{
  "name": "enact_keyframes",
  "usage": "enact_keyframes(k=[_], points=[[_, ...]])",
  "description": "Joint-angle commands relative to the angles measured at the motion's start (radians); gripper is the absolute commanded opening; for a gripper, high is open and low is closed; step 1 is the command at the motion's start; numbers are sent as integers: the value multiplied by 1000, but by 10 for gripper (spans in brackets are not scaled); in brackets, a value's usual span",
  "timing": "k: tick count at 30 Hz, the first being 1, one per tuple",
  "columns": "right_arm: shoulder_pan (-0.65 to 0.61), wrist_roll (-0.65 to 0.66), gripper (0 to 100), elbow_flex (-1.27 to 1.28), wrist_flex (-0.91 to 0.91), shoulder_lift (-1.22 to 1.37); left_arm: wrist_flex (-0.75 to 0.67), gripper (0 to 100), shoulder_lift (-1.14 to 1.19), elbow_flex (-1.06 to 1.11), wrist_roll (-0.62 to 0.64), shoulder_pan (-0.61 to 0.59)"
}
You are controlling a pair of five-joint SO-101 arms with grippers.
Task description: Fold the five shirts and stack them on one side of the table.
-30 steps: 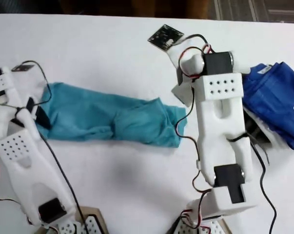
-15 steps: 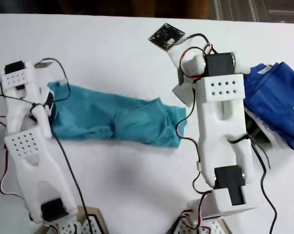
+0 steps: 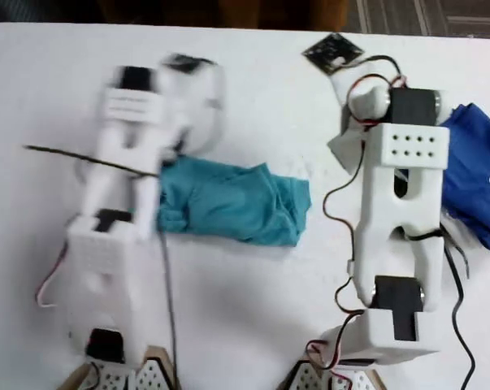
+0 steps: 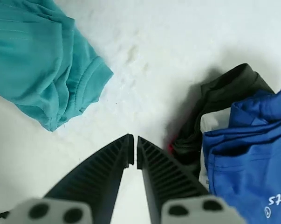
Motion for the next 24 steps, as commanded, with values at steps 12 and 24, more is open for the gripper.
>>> enact_keyframes(k=[12, 24], points=[[183, -3, 20, -38, 15, -47, -46, 25, -72, -28, -2, 405], [272, -3, 20, -44, 10, -48, -54, 26, -66, -105, -37, 563]])
